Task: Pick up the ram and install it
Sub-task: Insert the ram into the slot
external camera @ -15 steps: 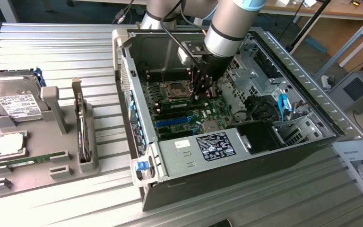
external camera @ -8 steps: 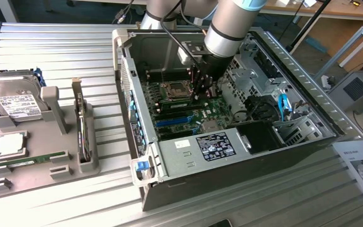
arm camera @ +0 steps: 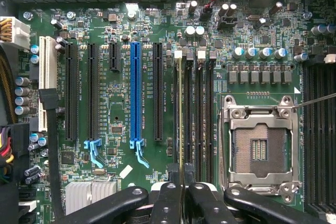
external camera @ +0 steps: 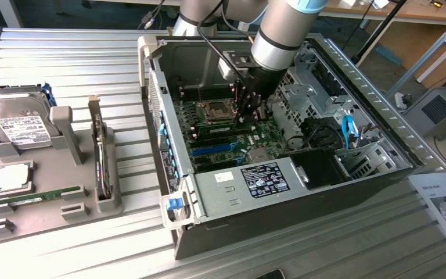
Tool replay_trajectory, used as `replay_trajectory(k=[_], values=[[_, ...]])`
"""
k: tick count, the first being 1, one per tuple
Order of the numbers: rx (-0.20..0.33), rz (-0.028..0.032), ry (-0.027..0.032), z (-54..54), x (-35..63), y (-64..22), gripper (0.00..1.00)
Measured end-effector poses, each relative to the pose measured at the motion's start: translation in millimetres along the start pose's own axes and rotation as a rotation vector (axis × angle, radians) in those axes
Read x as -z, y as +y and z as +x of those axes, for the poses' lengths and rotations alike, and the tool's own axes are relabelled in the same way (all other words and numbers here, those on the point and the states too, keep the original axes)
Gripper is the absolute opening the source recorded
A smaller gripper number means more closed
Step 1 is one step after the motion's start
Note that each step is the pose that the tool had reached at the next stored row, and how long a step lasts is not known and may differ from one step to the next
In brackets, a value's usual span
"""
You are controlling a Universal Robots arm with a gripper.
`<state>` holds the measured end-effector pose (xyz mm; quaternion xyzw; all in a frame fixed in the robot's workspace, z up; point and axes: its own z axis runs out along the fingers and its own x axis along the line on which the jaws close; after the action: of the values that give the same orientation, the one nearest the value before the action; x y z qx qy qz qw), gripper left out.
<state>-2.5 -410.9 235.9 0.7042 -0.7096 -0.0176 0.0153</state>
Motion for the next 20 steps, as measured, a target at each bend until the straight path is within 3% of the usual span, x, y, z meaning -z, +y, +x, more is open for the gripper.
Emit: replay_trajectory(k=[20], values=[[0.000, 0.0001, -0.0003, 0.0, -4.7, -0.2, 0.12]])
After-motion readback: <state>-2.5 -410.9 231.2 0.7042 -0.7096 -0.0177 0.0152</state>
